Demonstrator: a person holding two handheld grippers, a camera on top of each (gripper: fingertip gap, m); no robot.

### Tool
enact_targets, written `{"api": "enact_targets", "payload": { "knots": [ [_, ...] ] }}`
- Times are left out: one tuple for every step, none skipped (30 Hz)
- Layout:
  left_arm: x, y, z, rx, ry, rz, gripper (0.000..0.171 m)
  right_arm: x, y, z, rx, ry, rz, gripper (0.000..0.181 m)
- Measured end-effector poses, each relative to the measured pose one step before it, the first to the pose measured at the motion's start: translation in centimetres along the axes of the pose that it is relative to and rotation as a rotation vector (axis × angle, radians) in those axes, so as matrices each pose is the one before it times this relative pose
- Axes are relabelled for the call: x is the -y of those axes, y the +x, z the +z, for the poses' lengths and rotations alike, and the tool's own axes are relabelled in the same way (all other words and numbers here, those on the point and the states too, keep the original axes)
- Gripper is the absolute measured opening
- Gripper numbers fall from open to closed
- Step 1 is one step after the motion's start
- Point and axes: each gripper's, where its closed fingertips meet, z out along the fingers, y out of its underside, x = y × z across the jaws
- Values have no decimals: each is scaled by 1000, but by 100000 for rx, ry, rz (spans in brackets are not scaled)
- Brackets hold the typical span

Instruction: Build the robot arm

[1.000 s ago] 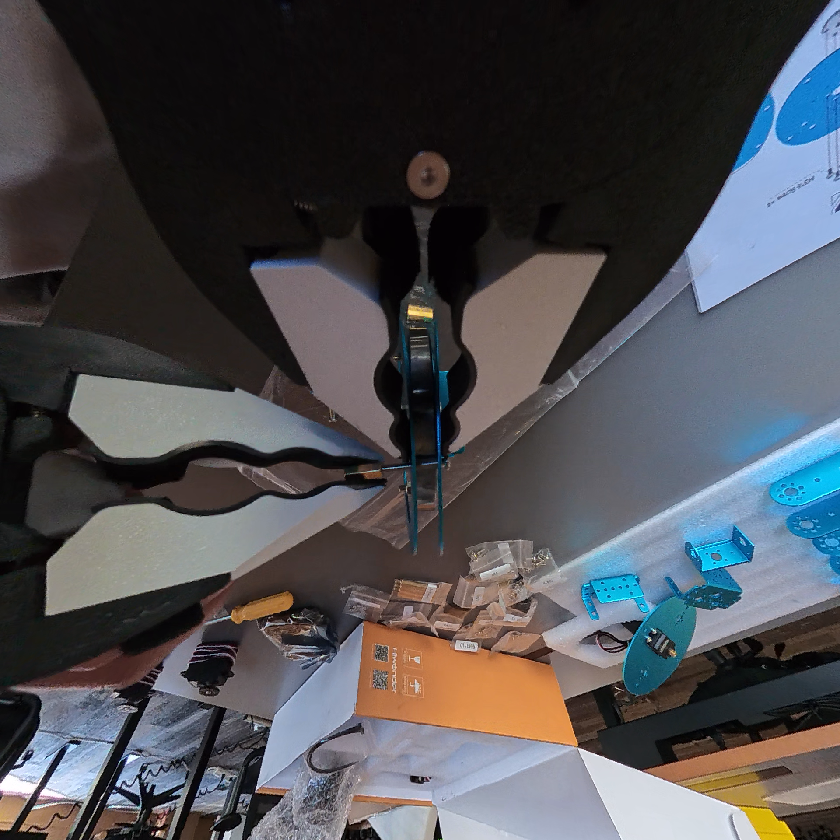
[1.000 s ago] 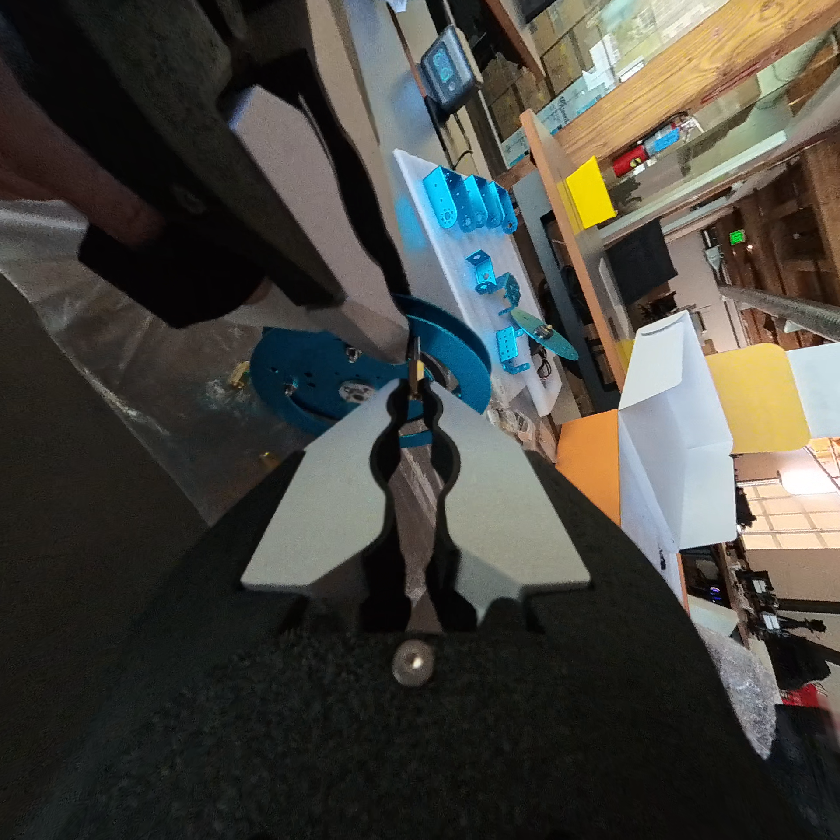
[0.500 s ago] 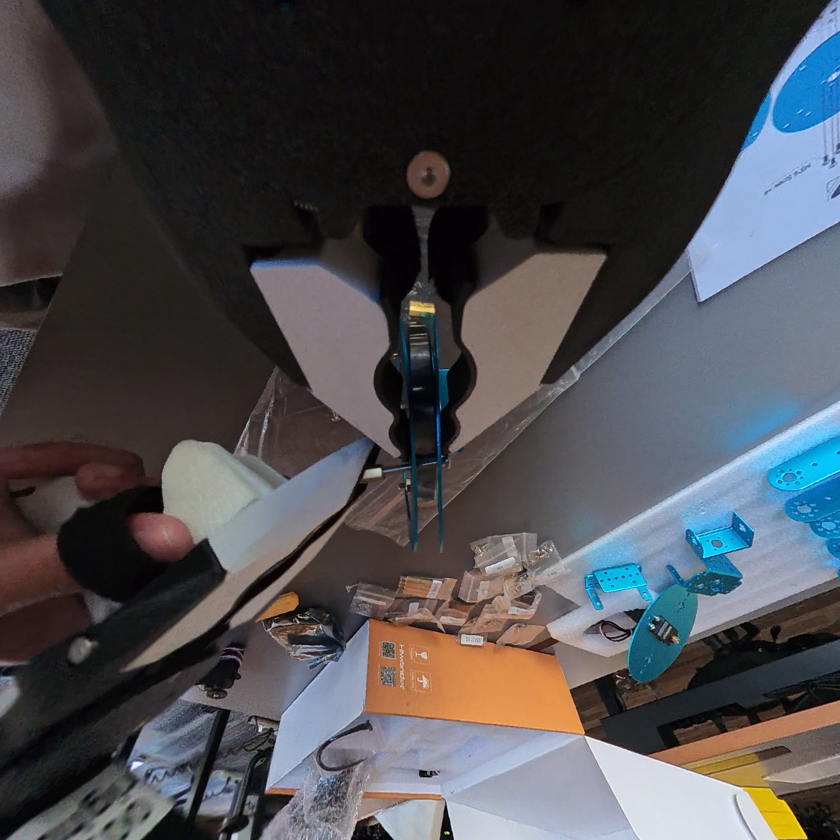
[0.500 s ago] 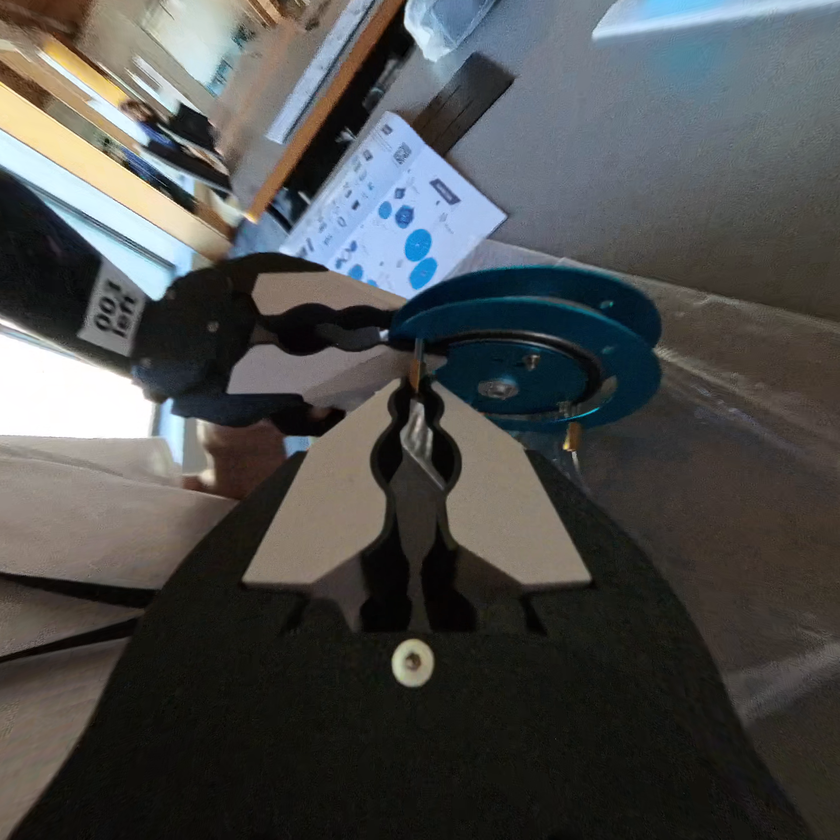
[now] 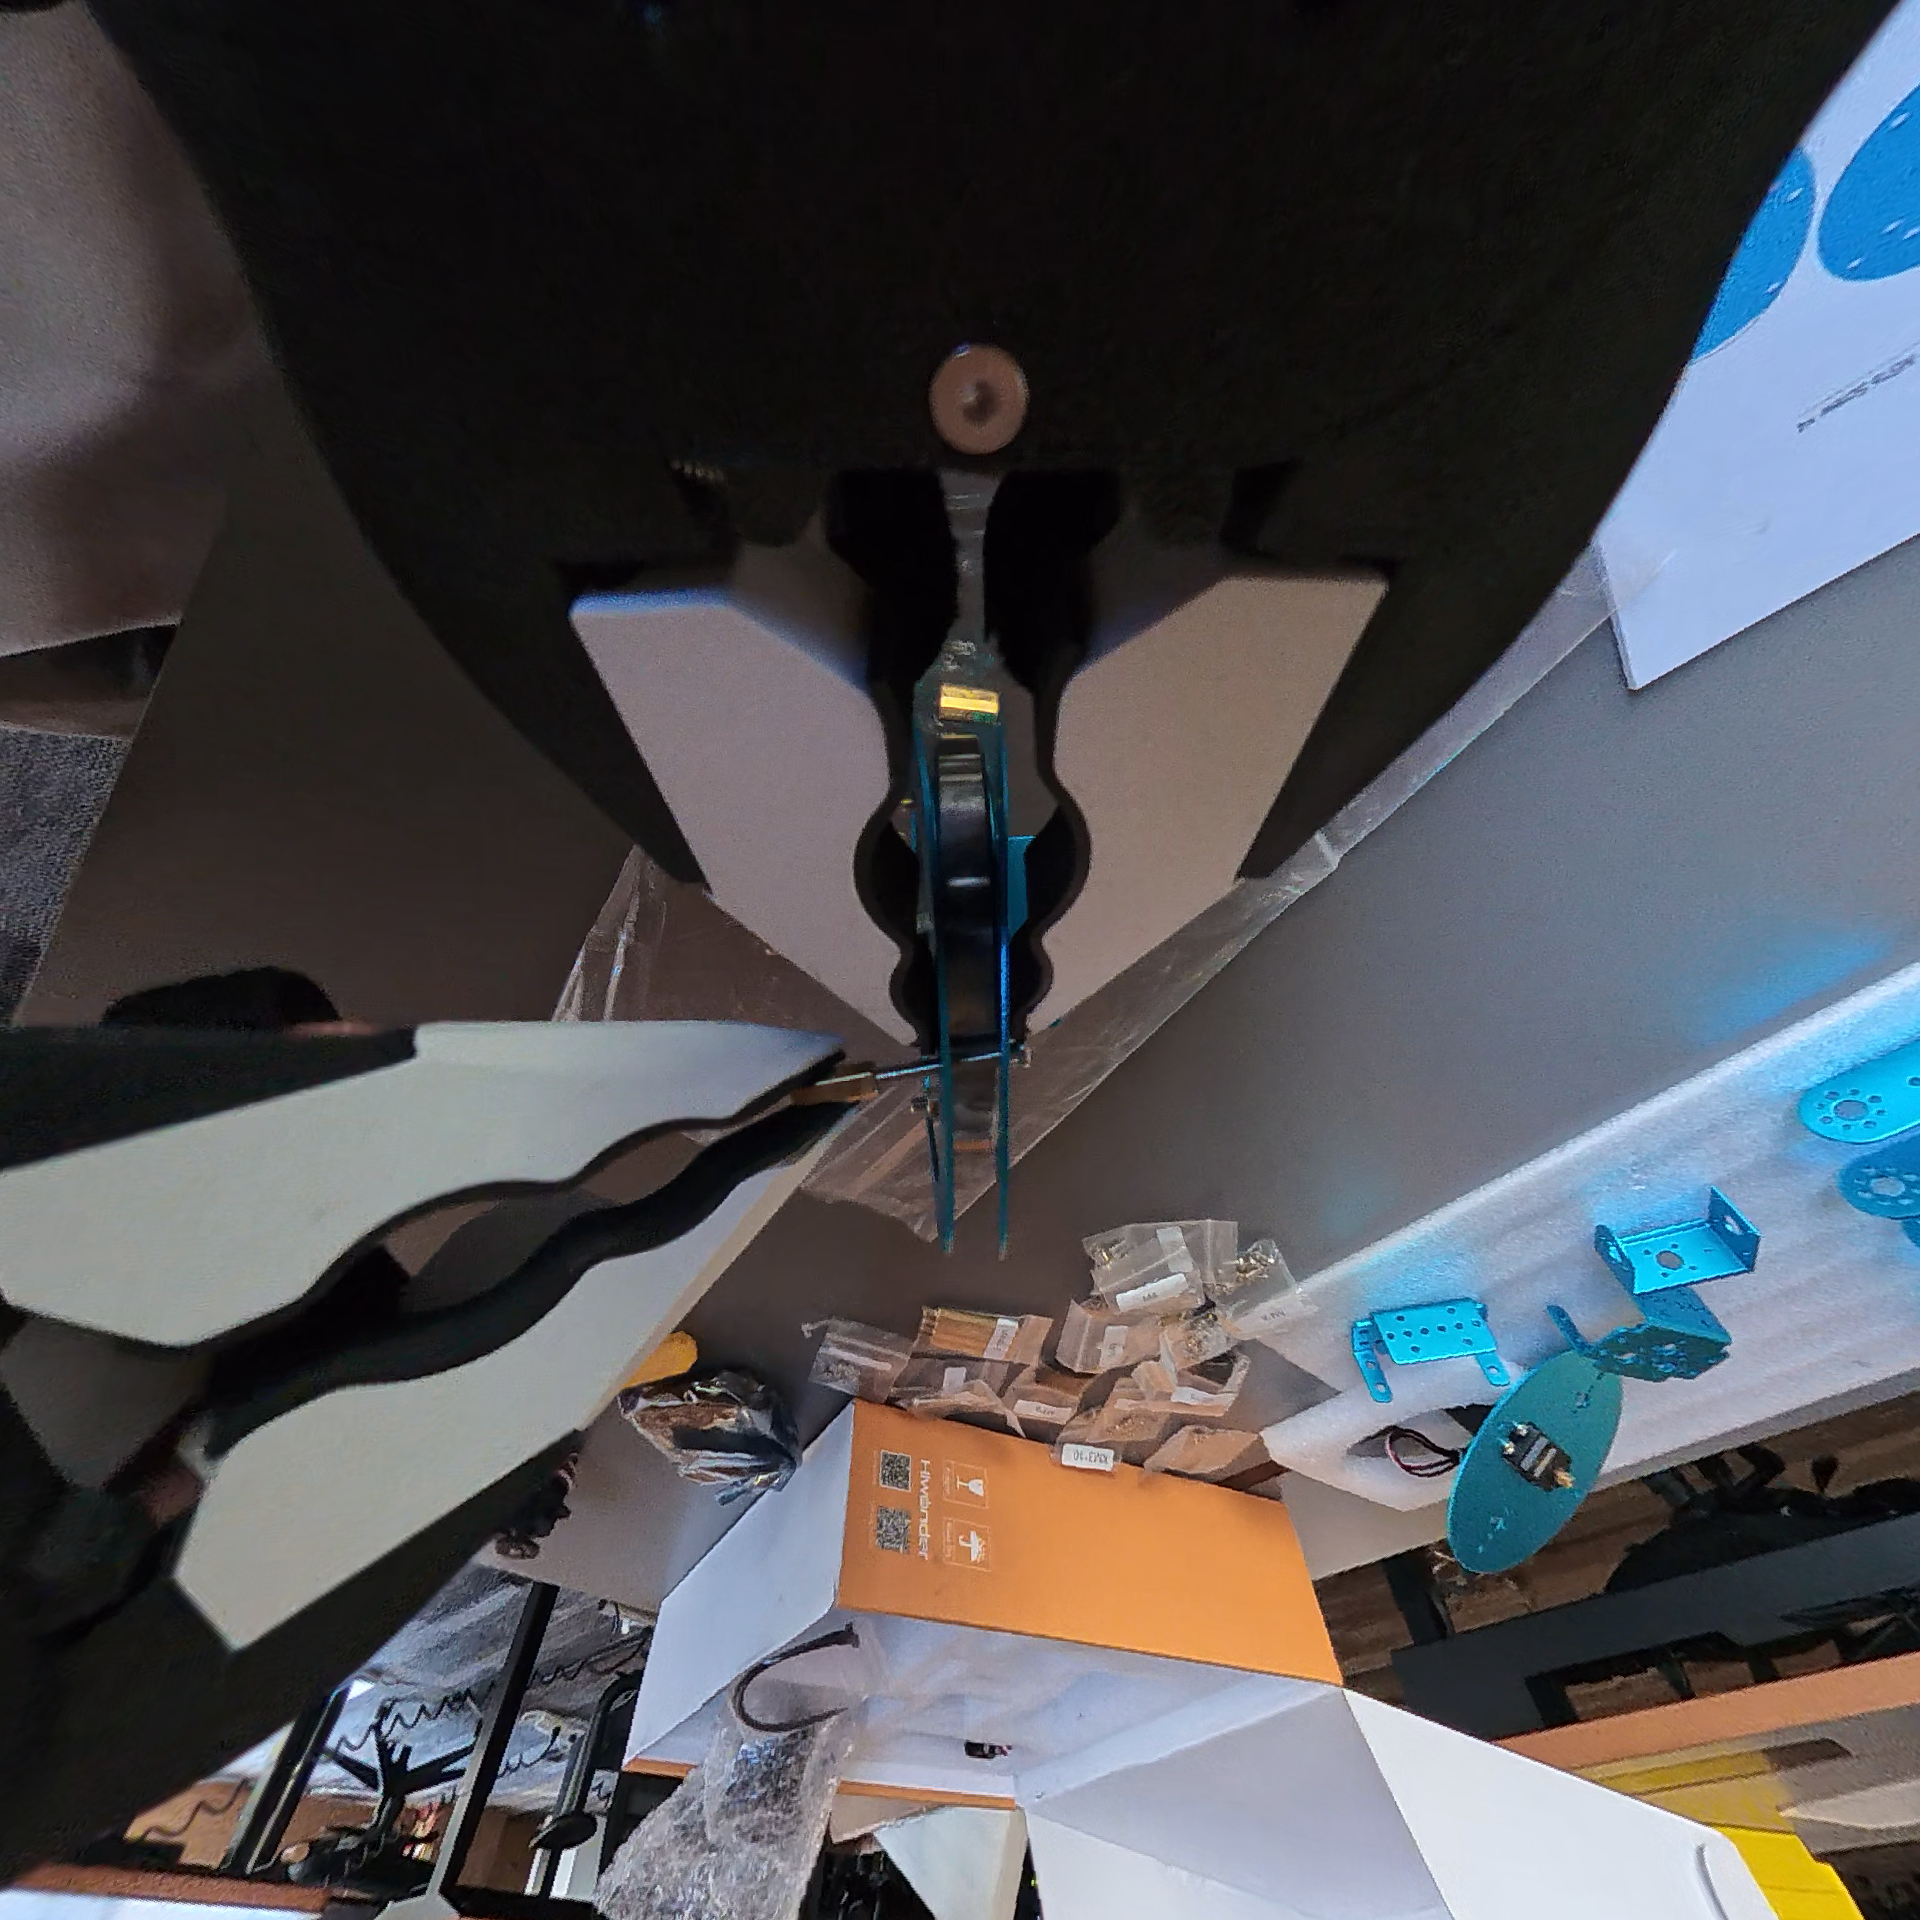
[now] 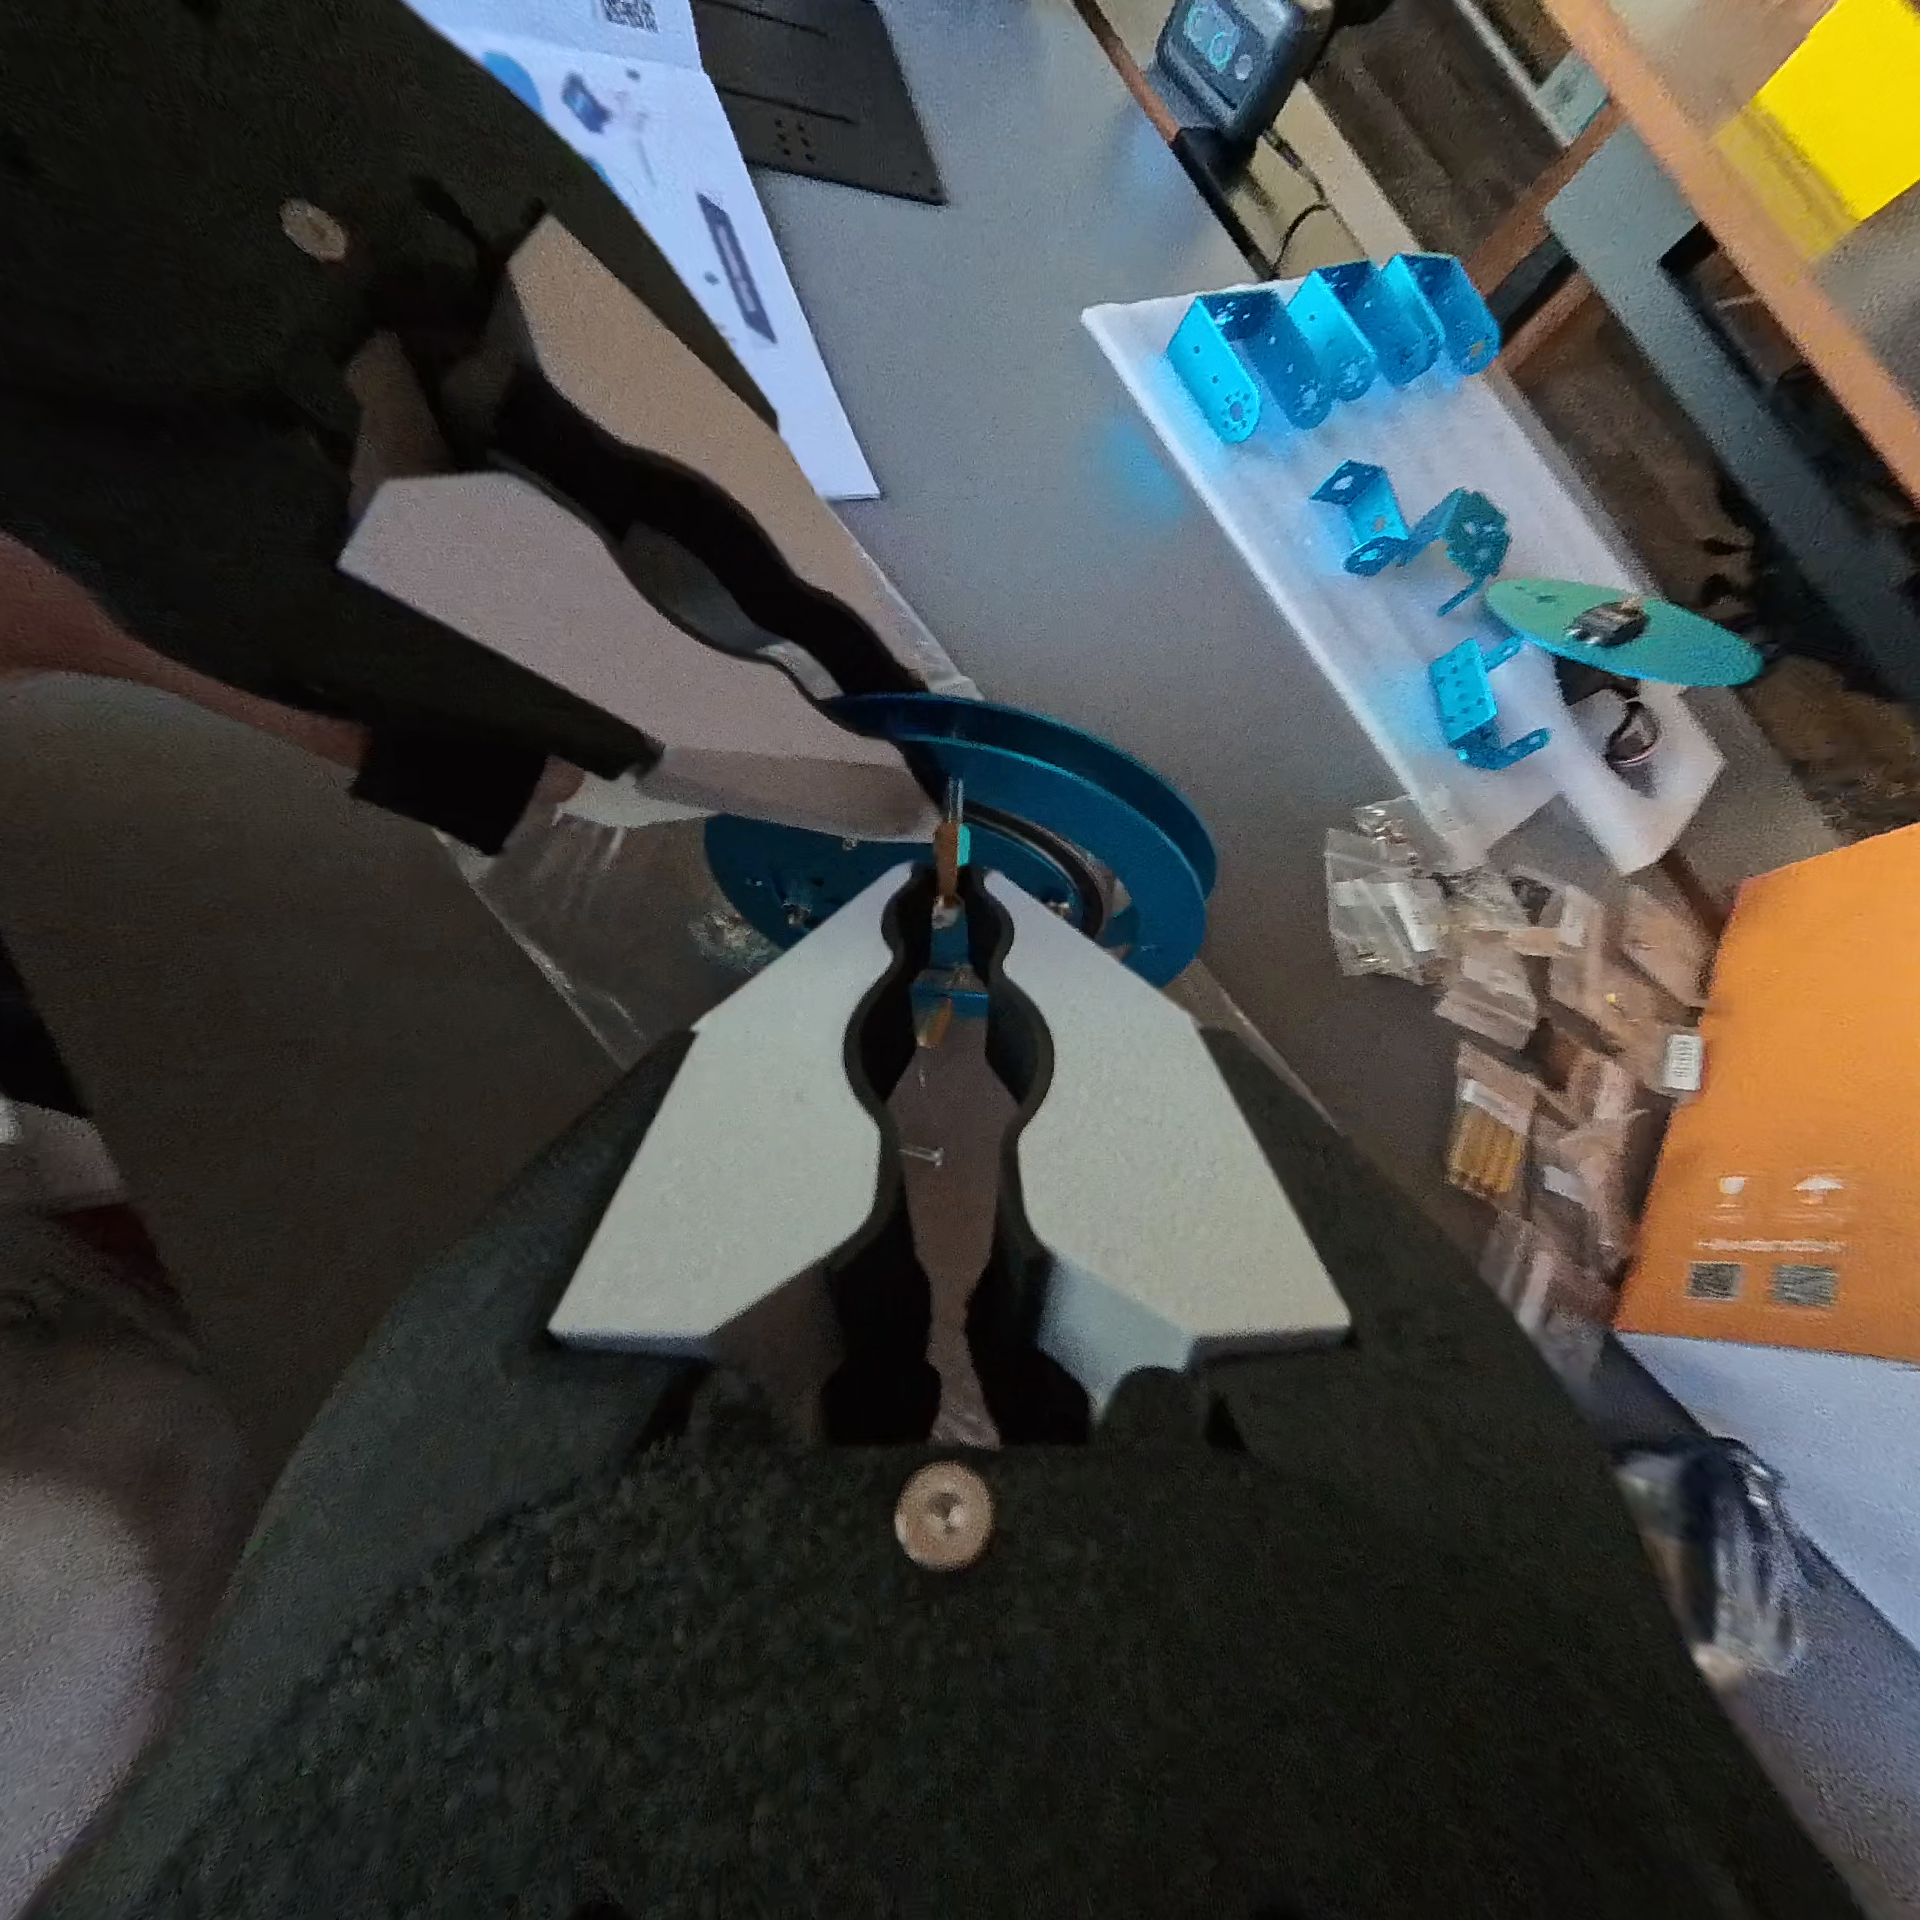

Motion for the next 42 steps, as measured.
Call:
{"api": "enact_targets", "payload": {
  "knots": [
    [8, -2, -23, -148, 253, 521, 13, -8, -50, 8, 3526, 375, 3449, 5],
    [-5, -20, -26, 24, 36, 800, 13, -14, 19, 26, 2489, 238, 2013, 5],
    [-5, -22, -19, 0, -183, 894, 13, -15, 20, 13, 1480, 162, 637, 5],
    [-29, -17, -20, -115, -396, 1284, 14, -36, 49, 19, 834, 64, -452, 5],
    [-53, -10, -48, -205, -722, 1470, 15, -41, 58, 42, 844, -35, -1100, 5],
    [-67, -20, -69, -259, -1043, 893, 15, -7, 18, 58, 1014, 148, -1149, 5],
    [-45, -25, -51, -198, -1095, 374, 16, 14, 10, 65, 749, 215, -905, 5],
    [-27, -37, -20, -69, -951, 200, 16, 10, 51, 51, 7, 177, -1023, 5],
    [-18, -26, -20, -6, -862, -350, 17, 8, 70, 30, -395, 122, -727, 5],
    [-9, -16, -17, 113, -807, -713, 18, 24, -19, 38, 61, 171, -50, 5],
    [-32, -20, -39, 221, -736, -675, 19, 20, -74, 86, 423, -3, 98, 5],
    [-30, 5, -68, 184, -792, -1325, 19, 12, -47, 62, 408, 185, -134, 5],
    [15, -43, -105, 512, -397, -1777, 19, 8, -64, 55, 412, -20, -133, 5],
    [57, -341, -153, 2570, 114, -1724, 23, 3, 17, 27, -92, -186, 107, 5],
    [108, -569, -216, 3911, 439, -1237, 37, 2, 102, -6, -452, -359, 173, 5],
    [129, -144, -223, 905, 453, -225, 39, -62, 48, -4, 18, -274, 206, 5],
    [249, -46, -209, 168, 1296, -207, 39, -115, 51, 16, 234, -112, 342, 5],
    [307, -56, -161, 126, 1775, 593, 39, -41, 0, -24, 191, -28, -161, 5],
    [177, -11, -41, -148, 863, 1208, 39, -19, -22, -43, 62, -51, -661, 5],
    [56, 74, 74, -709, -14, 1677, 39, 0, -14, -11, -85, -227, -709, 5],
    [52, 142, 119, -881, 25, 1966, 38, -30, -39, -21, -205, -297, -1071, 5],
    [-9, 180, 150, -1093, -364, 1672, 38, -34, -91, -6, 65, -166, -819, 5],
    [-28, 194, 126, -1541, -493, 893, 38, -77, -34, 26, 202, -143, -214, 5],
    [56, 178, 94, -1687, 59, 265, 36, -151, 97, 23, -449, -189, -291, 5],
    [-38, 148, 93, -1544, -393, 204, 34, -45, 48, 0, -515, 123, -625, 5],
    [-80, 255, 82, -1881, -698, 312, 31, -88, 71, -6, -316, -214, -488, 5],
    [-18, 281, 60, -1639, -376, 173, 26, -31, -8, -28, 239, 348, -126, 5],
    [34, 132, 36, -197, -119, 149, 23, 9, -13, -5, 328, 447, -166, 5],
    [29, 6, 46, 791, 59, 682, 23, -32, 53, 0, -223, 459, -1248, 5],
    [25, 12, 51, 851, 271, 907, 22, -42, 53, 7, -372, 494, -1652, 5],
    [19, 10, 29, 748, 294, 976, 22, 3, 37, -18, -10, 427, -1731, 5],
    [-16, -19, 14, 643, 73, 708, 21, -42, 66, -56, 80, 627, -1377, 5],
    [-74, -36, -12, 327, -394, 626, 18, -19, 60, -73, 324, 440, -14, 5],
    [-67, -20, -14, -3, -432, -57, 17, -5, -41, -54, 902, 980, 442, 5],
    [-12, -7, 27, -45, 31, -457, 17, -16, 10, -4, 682, 1205, 1236, 5],
    [-7, -3, 43, 13, 292, -350, 16, -9, 65, 5, 45, 661, 2201, 5],
    [-10, 9, 46, 146, 100, -182, 16, -34, 53, 21, 137, 323, 1773, 5],
    [-22, 10, 55, 248, -156, -279, 16, -42, 82, 60, -315, 154, 760, 5],
    [-7, 15, 62, 210, -50, -274, 16, -62, 78, -16, -1437, -305, -741, 5],
    [5, 39, 53, 149, -50, 257, 16, -89, 19, 29, -1790, -787, -2789, 8],
    [-16, 41, 32, 84, -254, 216, 16, -103, -145, 71, -2683, -894, -4220, 11],
    [-29, 43, 15, -61, -292, 242, 16, -51, 92, -4, -4415, -868, -5454, 9]
  ]
}}
